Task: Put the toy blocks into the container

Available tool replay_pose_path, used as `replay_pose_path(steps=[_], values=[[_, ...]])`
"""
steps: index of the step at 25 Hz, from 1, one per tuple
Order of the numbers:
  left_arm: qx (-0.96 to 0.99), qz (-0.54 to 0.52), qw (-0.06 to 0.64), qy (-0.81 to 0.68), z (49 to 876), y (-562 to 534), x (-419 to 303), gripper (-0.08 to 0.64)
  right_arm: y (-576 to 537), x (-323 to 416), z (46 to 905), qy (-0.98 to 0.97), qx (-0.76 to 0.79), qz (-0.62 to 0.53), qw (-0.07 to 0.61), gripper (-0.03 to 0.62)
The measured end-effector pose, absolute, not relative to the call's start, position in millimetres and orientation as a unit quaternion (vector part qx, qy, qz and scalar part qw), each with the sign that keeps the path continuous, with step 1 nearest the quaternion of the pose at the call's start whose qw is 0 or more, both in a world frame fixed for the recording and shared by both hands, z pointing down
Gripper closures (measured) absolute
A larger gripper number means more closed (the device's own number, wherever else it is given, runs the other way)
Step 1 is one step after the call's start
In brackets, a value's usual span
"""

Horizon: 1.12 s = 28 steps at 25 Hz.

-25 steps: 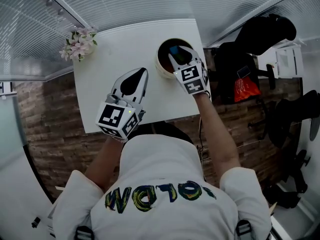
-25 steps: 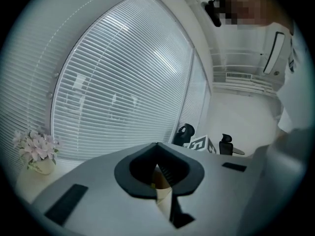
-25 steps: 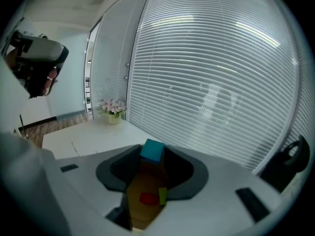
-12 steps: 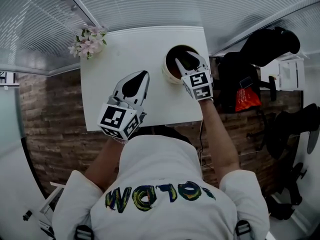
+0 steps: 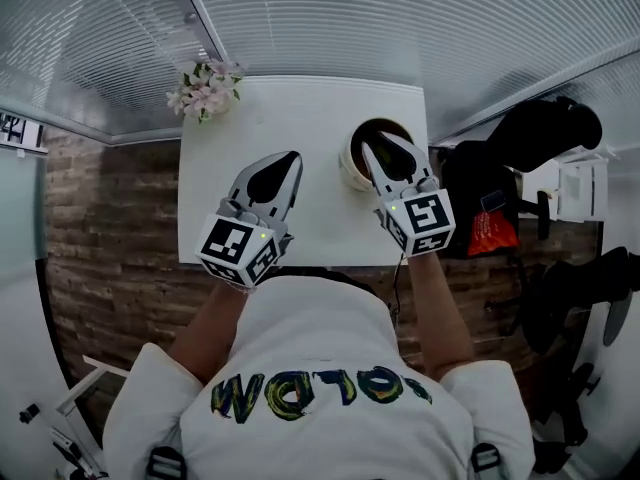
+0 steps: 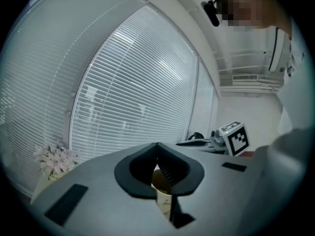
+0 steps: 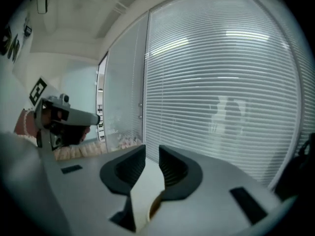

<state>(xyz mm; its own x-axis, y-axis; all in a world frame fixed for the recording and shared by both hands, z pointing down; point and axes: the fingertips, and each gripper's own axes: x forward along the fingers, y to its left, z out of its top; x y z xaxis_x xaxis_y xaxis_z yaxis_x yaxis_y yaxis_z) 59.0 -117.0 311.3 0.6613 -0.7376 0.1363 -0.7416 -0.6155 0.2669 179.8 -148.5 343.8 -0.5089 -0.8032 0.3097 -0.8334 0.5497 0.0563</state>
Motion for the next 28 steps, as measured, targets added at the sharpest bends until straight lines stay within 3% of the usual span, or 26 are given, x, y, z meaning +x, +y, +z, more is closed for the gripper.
replay_pose_path(steps=[12, 28], values=[[0.894, -0.034, 0.116, -0.431, 245, -97, 27, 0.549, -100, 145, 237, -0.892, 0.443, 0.014, 0.090, 0.546], [0.900, -0.048, 0.077, -0.427, 201, -69, 21, 0.549, -49, 130, 200, -0.901, 0.427, 0.014, 0.077, 0.584]])
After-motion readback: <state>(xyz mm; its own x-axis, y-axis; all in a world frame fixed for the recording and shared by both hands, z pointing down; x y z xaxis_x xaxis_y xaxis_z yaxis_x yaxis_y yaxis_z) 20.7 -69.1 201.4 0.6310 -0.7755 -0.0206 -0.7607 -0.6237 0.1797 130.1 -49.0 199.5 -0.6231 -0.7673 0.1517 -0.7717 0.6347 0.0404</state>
